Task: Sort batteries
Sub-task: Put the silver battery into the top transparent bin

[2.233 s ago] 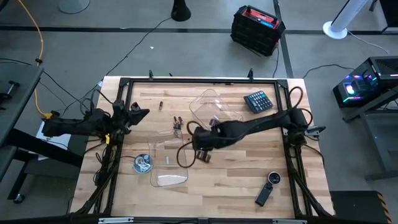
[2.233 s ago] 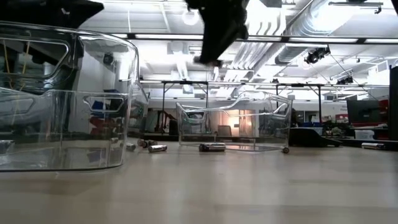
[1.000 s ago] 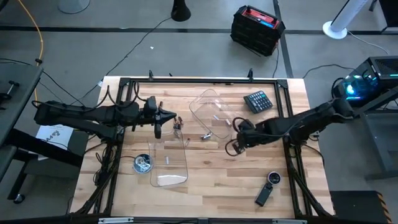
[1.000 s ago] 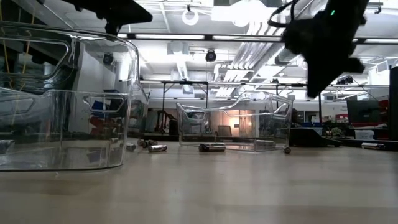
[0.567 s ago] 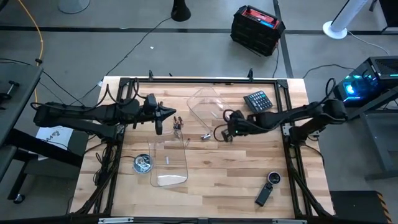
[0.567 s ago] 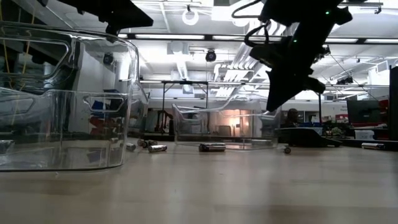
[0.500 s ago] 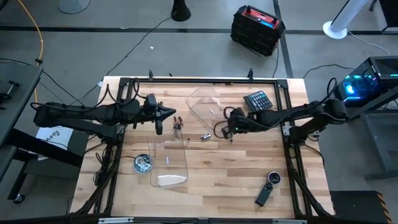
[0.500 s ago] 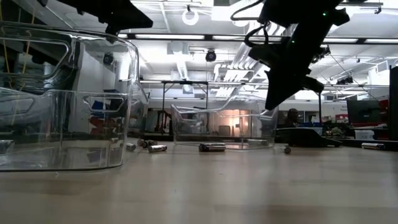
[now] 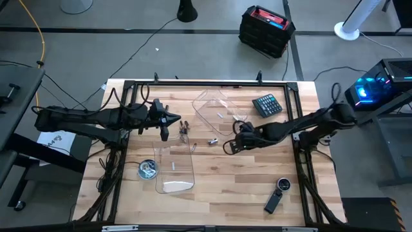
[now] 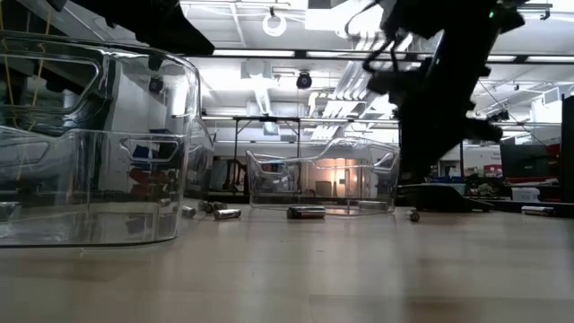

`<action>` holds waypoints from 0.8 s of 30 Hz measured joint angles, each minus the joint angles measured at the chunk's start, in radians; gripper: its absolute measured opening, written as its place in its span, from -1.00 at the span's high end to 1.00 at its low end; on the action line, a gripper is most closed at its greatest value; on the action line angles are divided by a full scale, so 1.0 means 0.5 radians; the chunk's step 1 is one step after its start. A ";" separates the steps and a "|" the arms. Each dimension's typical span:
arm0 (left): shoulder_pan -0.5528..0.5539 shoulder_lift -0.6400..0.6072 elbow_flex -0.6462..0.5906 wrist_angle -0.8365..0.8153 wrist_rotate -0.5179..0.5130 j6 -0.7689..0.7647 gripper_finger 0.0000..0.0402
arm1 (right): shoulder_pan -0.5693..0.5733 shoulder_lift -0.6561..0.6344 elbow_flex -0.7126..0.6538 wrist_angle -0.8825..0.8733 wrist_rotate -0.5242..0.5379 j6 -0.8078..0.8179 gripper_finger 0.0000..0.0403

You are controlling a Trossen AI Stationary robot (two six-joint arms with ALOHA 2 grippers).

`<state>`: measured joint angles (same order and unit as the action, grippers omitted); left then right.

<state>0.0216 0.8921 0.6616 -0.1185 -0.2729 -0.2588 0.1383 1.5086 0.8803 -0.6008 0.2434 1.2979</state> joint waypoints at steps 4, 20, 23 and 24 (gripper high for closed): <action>0.000 0.000 0.000 0.003 0.000 0.000 1.00 | -0.021 0.169 -0.001 -0.043 -0.029 0.145 0.29; 0.000 0.000 -0.001 0.005 0.000 0.000 1.00 | -0.063 0.423 0.013 -0.071 0.014 0.255 0.64; 0.000 0.000 -0.001 0.004 0.000 -0.001 1.00 | 0.000 0.338 0.035 -0.263 0.063 0.238 0.91; 0.000 0.000 -0.001 0.004 0.000 -0.001 1.00 | 0.014 0.289 0.044 -0.373 0.075 0.237 0.90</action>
<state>0.0216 0.8921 0.6613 -0.1167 -0.2728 -0.2594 0.1454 1.6531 0.9023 -0.7873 0.2807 1.4164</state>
